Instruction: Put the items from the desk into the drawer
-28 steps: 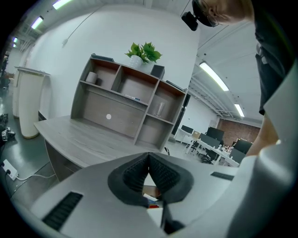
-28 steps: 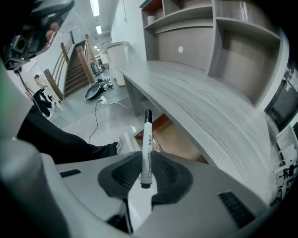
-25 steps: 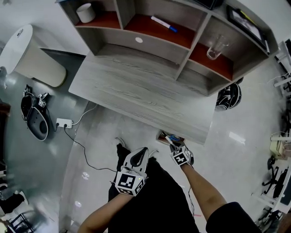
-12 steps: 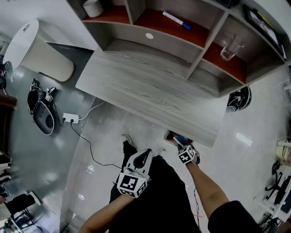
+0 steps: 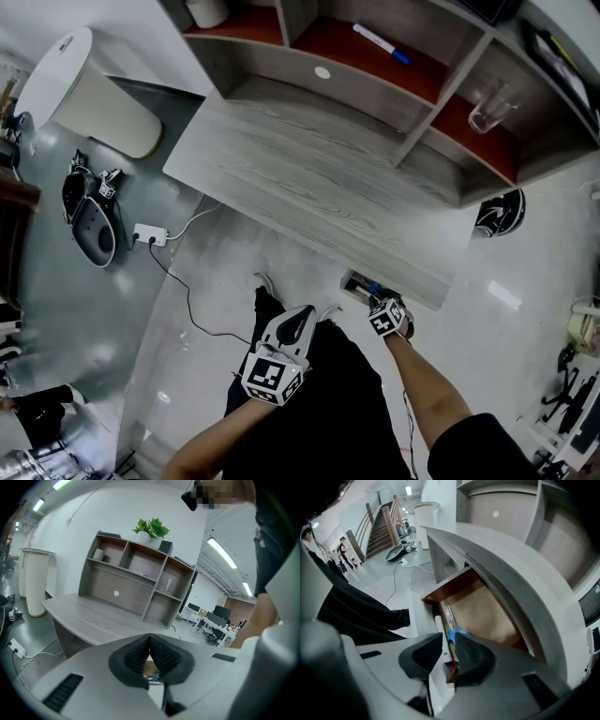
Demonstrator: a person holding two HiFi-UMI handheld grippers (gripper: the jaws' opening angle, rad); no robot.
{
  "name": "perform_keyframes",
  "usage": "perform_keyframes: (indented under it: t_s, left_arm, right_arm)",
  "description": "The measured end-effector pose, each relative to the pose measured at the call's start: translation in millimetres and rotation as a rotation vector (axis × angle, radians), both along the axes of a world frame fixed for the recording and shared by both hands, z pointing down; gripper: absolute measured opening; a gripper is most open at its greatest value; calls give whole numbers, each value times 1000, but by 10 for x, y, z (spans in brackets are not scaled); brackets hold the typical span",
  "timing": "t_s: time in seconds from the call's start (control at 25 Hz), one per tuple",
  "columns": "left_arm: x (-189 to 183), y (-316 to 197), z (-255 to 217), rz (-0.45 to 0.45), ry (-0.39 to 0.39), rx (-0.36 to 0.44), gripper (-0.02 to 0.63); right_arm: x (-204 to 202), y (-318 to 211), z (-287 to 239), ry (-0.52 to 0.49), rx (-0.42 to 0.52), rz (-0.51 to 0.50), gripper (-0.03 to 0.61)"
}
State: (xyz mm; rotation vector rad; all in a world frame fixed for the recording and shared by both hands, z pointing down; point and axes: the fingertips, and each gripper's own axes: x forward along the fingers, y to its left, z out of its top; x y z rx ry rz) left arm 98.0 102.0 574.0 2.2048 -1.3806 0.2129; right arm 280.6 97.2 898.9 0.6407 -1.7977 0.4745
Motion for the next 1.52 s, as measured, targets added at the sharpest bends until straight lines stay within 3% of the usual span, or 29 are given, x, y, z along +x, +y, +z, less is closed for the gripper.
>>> perform_keyframes:
  t_s: [0.2,0.52,1.08,1.2,1.32,1.52]
  left_arm:
    - [83,-48,-49,22,-2,11,5]
    - [210,-98,-207,80,-16,23,5]
    - [302,-238,-448,162,-13,80,5]
    - [315,-259,-518,198,-4,101,5]
    - [324,-314,-559,246,11,114,5]
    - [368,-447,-737,348,46,155,5]
  right_arm:
    - [11,-12,-146,-35,4,43,80]
    - [-80,46,-724,-194,65,235,80]
    - [-232,-107,-1961,-415,255,457,61]
    - [-281,-199,-2327,-448,331,483,53]
    - [-308,-333,-2743,-467,464,515,34]
    - [-444,-429,-3398,-510,604,619,28]
